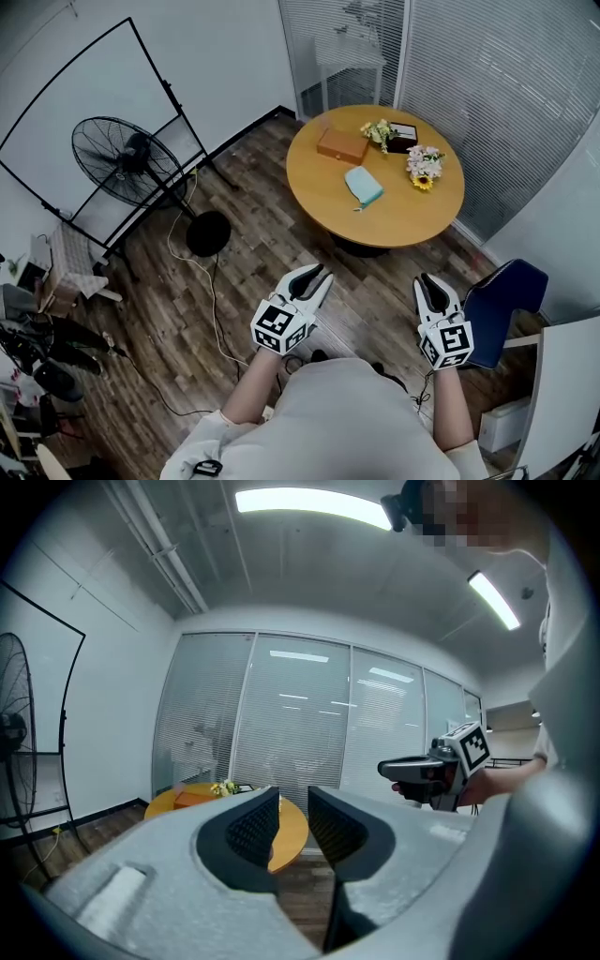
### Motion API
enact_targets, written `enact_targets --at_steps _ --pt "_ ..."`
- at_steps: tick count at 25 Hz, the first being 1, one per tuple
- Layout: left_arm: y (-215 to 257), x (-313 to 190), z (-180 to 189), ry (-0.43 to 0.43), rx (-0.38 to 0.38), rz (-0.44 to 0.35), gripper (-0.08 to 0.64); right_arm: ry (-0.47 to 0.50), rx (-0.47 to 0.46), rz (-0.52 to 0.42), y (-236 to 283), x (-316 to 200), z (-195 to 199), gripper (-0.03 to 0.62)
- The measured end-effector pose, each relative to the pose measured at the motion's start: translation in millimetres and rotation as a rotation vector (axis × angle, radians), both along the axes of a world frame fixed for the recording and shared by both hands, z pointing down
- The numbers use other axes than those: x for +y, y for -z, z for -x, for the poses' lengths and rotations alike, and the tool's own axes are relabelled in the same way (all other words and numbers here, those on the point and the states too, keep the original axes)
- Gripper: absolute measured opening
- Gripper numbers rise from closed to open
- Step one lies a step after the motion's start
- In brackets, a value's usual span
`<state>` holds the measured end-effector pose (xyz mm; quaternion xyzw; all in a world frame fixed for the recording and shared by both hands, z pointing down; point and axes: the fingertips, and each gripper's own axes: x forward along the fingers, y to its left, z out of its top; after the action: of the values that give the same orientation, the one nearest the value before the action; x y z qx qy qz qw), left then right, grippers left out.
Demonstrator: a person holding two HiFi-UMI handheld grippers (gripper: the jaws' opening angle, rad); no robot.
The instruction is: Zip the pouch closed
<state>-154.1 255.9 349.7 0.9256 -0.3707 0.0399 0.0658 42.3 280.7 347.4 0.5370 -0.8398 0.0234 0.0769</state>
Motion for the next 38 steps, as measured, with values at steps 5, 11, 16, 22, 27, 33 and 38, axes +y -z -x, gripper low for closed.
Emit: enact_targets --at_steps 5,11,16,22,27,33,38 --pt "-7 -1 22 -0.019 -0.005 0.007 0.096 -0.014 0.008 0.013 -8 1 25 0.057" --pt "-17 0 36 -0.064 -0.016 0.022 0.103 -0.041 0.013 0.020 -13 5 43 0.057" --pt "-21 2 45 -0.089 -0.013 0.031 0.104 -0.070 0.019 0.027 -15 10 52 0.057" --pt "-28 1 54 -0.102 -0.011 0.039 0.104 -0.084 0.021 0.037 -22 13 63 0.064" --pt "-38 -8 55 -0.090 -0.015 0.065 0.104 -0.084 0.023 0.058 -29 7 62 0.071" --pt "-43 -39 43 -0.072 -0.009 0.071 0.109 -0.079 0.011 0.076 -41 -28 47 0.072" --pt "-47 -72 23 -0.051 -0.025 0.075 0.114 -0.050 -0.002 0.084 -47 -71 27 0.072"
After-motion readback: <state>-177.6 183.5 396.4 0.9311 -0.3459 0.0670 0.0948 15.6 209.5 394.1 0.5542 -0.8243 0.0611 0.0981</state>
